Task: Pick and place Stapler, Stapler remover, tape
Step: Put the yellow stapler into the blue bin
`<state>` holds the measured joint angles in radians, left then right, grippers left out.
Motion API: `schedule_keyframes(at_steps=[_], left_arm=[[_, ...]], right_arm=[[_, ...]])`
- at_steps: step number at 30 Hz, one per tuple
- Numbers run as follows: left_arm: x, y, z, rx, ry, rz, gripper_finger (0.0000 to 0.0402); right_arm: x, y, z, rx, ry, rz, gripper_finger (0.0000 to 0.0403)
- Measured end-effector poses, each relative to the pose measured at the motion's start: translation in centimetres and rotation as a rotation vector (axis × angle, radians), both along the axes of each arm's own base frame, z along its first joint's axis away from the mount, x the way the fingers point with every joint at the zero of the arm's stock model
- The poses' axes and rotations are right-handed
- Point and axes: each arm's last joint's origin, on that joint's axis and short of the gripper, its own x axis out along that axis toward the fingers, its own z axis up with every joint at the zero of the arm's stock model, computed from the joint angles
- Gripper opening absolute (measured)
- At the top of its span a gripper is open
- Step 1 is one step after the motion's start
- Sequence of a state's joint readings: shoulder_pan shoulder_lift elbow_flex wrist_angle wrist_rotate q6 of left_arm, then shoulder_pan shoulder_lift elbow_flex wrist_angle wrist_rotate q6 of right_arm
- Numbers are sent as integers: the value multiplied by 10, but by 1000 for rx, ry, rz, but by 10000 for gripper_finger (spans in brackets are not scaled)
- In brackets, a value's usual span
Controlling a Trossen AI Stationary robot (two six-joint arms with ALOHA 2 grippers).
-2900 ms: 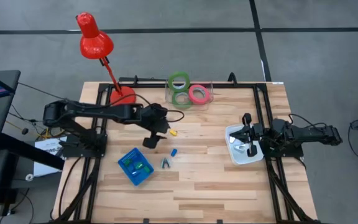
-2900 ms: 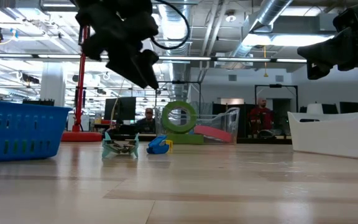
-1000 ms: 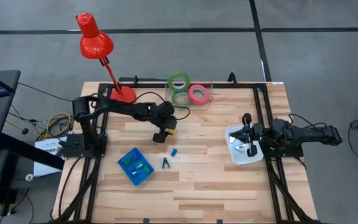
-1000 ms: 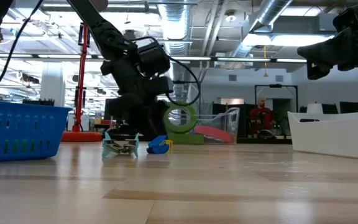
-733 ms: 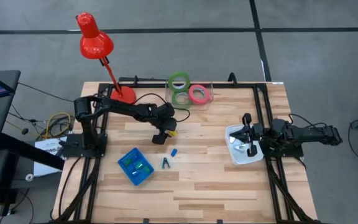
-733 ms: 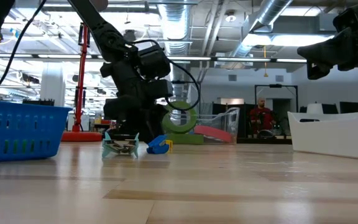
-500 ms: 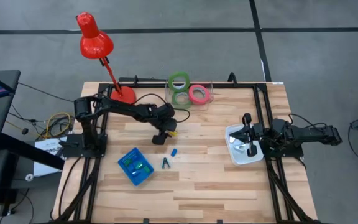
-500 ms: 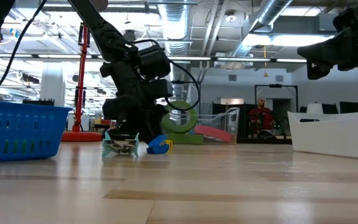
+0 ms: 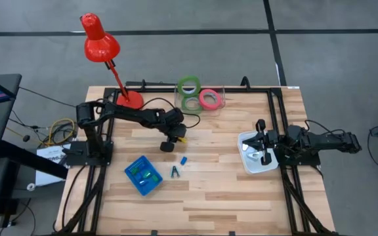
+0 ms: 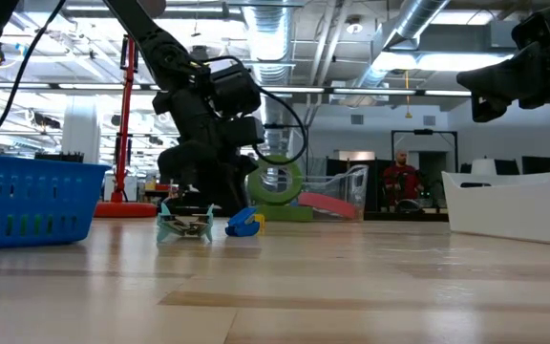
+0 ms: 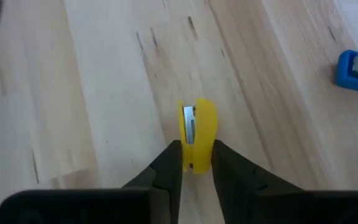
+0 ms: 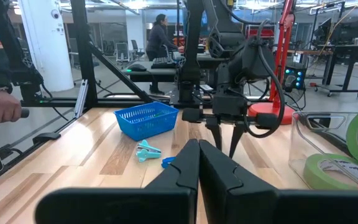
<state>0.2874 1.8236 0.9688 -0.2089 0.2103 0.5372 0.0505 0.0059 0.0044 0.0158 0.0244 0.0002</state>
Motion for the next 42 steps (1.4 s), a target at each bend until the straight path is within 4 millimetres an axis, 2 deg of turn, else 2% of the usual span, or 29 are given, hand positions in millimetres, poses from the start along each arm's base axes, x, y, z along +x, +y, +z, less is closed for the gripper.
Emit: schedule_keyframes(at_steps=[9,21,26,32,42], left_arm=[[-4,-1,5,-7,19,4,57],[-23,-7,63,19,-93,14,56],[-29,-10,79,26,-129,21,56],[-39,-21,86,13,-79,-2,56],[-55,-59,96,-18,24,-127,56]], right_arm=[[0,0,0,0,0,0,0],[0,0,0,0,0,0,0],[0,0,0,0,0,0,0],[0,0,0,0,0,0,0],[0,0,0,0,0,0,0]])
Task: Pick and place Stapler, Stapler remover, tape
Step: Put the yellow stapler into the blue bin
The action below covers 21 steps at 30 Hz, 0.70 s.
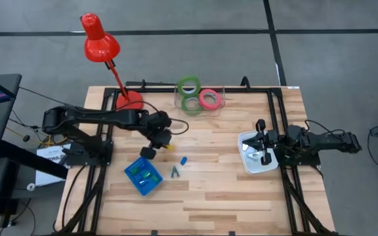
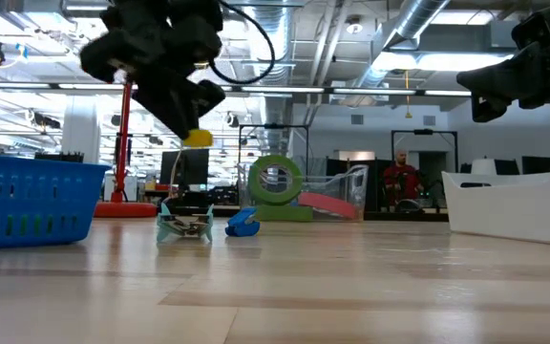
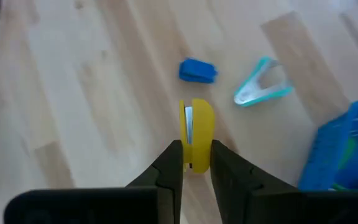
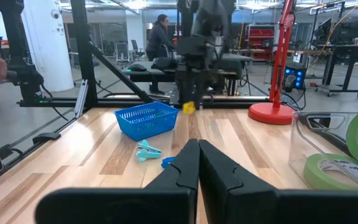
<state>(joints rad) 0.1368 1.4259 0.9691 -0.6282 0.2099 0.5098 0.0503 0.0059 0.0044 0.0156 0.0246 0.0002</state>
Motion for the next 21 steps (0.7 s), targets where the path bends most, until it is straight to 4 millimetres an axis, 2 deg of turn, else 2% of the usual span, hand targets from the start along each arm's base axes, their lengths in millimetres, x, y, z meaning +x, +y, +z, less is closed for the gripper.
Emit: schedule_keyframes(at_steps=[21], left_arm=[[-27,-54,21,-42,32,-228,56]], right_arm=[[0,0,0,0,0,0,0]])
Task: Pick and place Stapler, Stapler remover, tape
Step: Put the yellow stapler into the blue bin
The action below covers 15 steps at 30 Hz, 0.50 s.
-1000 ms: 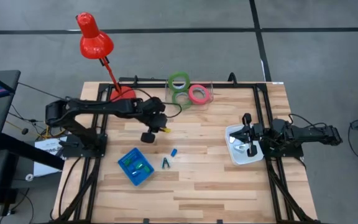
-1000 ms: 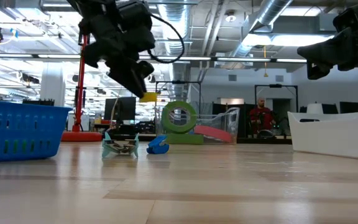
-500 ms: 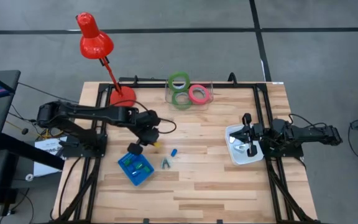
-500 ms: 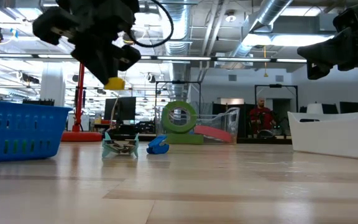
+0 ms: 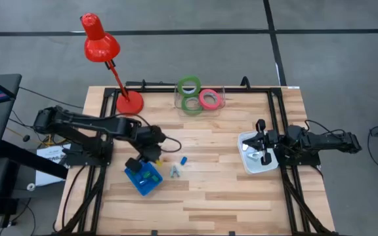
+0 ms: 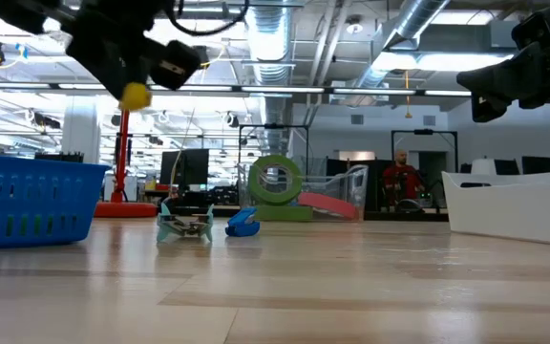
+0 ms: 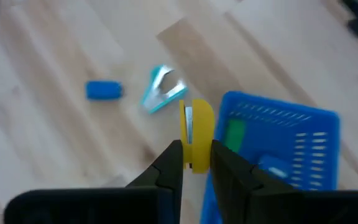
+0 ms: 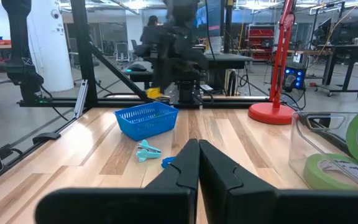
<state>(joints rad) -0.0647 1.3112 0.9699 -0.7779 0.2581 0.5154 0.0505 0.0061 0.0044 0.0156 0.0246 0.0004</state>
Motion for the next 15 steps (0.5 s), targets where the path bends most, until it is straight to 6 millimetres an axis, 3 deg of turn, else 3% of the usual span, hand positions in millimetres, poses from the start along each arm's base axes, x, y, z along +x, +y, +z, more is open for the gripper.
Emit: schedule_keyframes(at_steps=[15], left_arm=[[-11,-41,4,-12,-9,-171,56]], right_arm=[[0,0,0,0,0,0,0]])
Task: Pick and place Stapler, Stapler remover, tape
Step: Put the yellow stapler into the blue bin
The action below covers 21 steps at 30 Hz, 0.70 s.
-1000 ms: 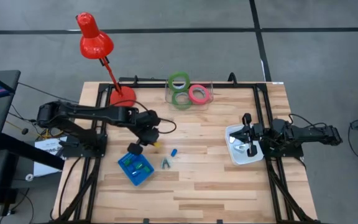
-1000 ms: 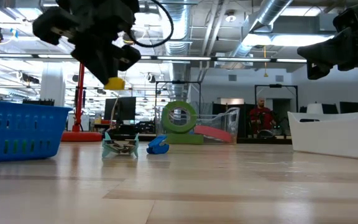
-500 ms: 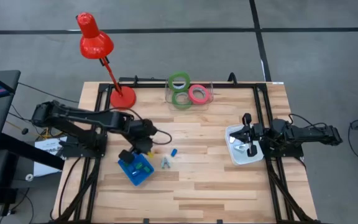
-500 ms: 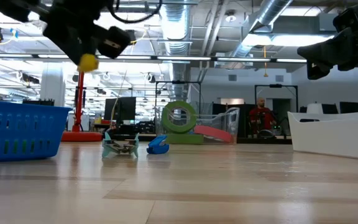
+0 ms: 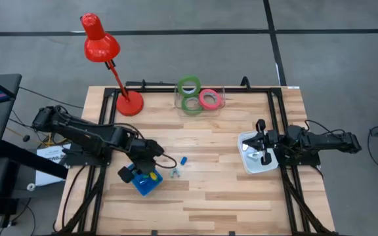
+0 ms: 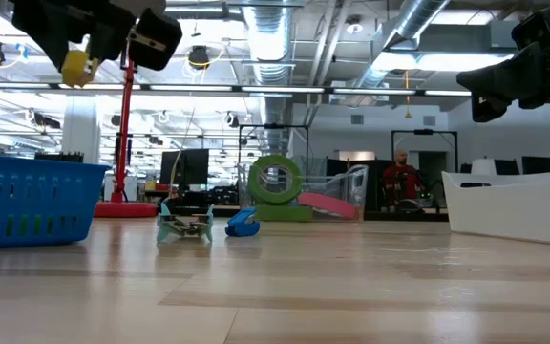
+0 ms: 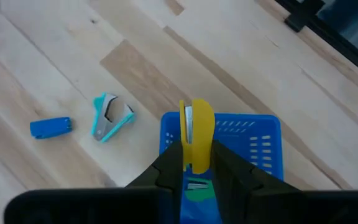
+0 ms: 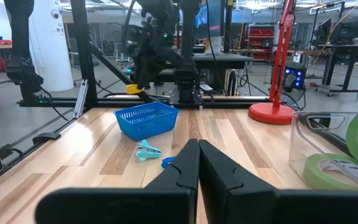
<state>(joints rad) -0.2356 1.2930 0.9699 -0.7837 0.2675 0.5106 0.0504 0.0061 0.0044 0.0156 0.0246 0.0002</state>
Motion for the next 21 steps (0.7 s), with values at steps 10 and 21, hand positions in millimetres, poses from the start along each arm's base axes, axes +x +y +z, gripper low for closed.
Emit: schedule_keyframes(at_steps=[10,21], left_arm=[[-11,4,-28,23,95,7,56],[-25,7,-55,44,185,8,56]], right_arm=[[0,0,0,0,0,0,0],[0,0,0,0,0,1,0]])
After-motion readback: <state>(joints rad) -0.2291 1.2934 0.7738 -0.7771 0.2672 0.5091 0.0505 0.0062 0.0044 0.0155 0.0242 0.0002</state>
